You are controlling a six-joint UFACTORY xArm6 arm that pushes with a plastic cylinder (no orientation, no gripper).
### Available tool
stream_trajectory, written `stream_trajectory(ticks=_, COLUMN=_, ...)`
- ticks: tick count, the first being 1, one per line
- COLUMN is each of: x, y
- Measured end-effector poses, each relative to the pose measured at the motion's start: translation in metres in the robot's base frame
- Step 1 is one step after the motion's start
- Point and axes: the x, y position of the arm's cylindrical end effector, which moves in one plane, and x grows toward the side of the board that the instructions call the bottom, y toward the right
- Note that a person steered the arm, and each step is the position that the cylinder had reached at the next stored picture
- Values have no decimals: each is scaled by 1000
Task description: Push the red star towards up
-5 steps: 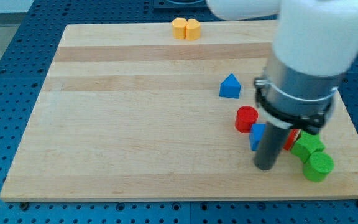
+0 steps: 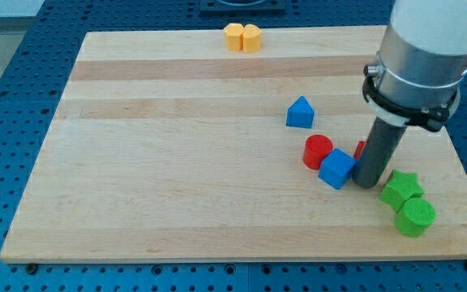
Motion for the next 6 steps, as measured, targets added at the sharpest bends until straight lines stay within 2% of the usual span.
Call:
stream_trajectory(ticks=2, x=-15, y=15)
stream_trajectory(ticks=6, x=-14, y=58)
